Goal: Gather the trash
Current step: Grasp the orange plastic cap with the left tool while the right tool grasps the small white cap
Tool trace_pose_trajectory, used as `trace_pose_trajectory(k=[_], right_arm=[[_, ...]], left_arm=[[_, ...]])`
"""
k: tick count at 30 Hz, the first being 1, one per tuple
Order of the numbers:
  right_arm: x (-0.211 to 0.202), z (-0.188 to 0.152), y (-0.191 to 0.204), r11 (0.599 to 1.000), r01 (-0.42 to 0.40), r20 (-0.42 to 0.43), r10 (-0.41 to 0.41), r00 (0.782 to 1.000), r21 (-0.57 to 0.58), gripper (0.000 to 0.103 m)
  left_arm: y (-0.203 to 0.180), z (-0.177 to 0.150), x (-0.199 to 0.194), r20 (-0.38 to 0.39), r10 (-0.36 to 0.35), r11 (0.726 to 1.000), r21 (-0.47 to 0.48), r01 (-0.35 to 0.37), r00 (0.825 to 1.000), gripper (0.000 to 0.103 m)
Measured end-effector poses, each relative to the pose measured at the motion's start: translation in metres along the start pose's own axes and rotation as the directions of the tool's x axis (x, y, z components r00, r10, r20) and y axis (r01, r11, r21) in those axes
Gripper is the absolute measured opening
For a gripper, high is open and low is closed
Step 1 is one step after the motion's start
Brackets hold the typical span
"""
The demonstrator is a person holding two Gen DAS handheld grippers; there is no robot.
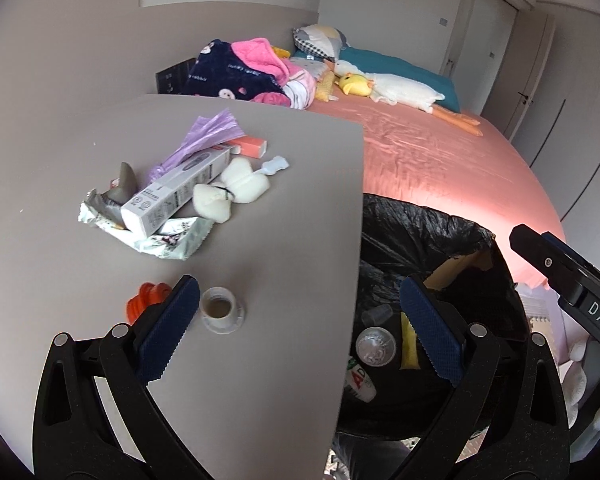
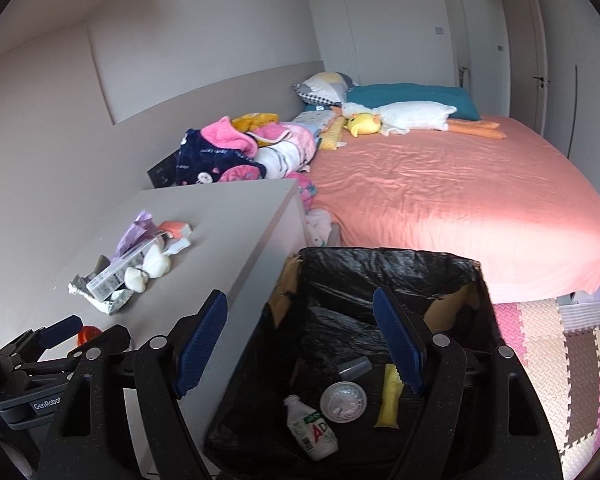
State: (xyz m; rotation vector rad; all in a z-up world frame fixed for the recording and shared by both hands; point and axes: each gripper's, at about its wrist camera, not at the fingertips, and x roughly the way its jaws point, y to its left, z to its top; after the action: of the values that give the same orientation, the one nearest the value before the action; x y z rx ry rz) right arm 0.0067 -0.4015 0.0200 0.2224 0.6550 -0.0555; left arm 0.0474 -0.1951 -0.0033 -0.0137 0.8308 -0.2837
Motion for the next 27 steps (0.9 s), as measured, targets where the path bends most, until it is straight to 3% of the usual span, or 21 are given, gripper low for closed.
trace_pose_trajectory(k=[14, 18, 23, 27], right_arm=[[0.021, -0.018, 0.063, 0.992, -0.078, -0.048, 0.074, 0.996, -0.096, 0.075], [0.028, -0.022, 0.076, 0.988, -0.094, -0.070, 0.086, 0.994, -0.123, 0.068], [0.037, -0.025, 0.087, 0.983, -0.115, -0.098, 0.102, 0.990, -0.141, 0.066], [0.044, -0.029, 0.097, 0.978, -0.134, -0.121, 0.116, 0.986, -0.158, 0.066]], left_arm=[[0.073, -0.016, -0.002, -0.030, 0.130, 0.984, -0.119, -0.133, 0.991, 0.096], [0.088, -0.018, 0.008, -0.078, 0.125, 0.977, -0.166, -0.137, 0.989, 0.074], [0.096, -0.022, 0.021, -0.116, 0.132, 0.972, -0.179, -0.151, 0.984, 0.072], [0.100, -0.023, 0.026, -0.125, 0.132, 0.972, -0.176, -0.153, 0.983, 0.065]])
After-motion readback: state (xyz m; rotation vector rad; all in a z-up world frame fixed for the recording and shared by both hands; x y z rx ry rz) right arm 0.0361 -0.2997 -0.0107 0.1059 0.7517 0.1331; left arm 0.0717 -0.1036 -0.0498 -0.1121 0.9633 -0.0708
